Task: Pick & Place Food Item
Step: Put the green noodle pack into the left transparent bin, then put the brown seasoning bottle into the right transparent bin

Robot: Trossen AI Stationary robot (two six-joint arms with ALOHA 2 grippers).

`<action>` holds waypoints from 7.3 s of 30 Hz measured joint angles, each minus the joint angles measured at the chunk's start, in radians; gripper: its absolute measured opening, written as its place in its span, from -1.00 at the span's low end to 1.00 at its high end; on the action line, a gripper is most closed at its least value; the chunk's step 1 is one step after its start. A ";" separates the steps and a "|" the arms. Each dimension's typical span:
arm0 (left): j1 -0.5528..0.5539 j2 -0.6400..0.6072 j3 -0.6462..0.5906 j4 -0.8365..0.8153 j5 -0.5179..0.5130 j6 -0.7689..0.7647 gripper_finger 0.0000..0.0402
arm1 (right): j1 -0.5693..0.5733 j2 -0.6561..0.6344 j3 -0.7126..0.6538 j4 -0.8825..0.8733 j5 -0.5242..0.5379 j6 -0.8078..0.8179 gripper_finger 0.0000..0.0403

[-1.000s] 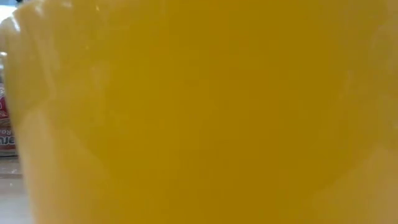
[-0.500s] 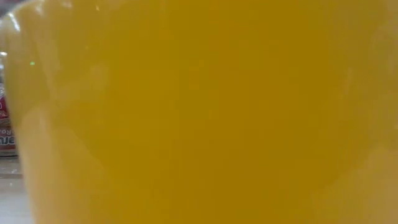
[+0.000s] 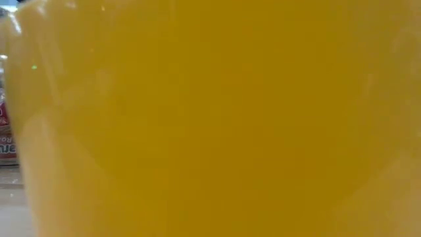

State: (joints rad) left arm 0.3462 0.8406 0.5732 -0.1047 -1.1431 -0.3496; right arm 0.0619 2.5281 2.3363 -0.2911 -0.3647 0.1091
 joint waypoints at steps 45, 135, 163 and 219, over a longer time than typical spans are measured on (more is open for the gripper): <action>-0.120 -0.151 0.001 0.001 0.198 0.135 -0.17 | -0.082 -0.146 0.001 -0.194 -0.317 0.029 -0.27; -0.960 0.332 0.441 -1.071 0.955 -0.515 -1.00 | -0.075 -1.040 0.000 -1.067 -0.091 -0.118 -0.39; -1.026 0.224 0.441 -0.987 0.810 -0.620 -0.57 | -0.075 -1.040 0.000 -1.081 -0.079 -0.108 -0.39; -0.856 -0.009 0.324 0.635 0.153 0.590 -0.26 | -0.069 -1.236 0.001 -1.156 0.209 0.056 -0.39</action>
State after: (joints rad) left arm -0.5095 0.8315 0.8974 0.5300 -0.9899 0.2405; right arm -0.0072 1.2921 2.3375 -1.4467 -0.1559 0.1655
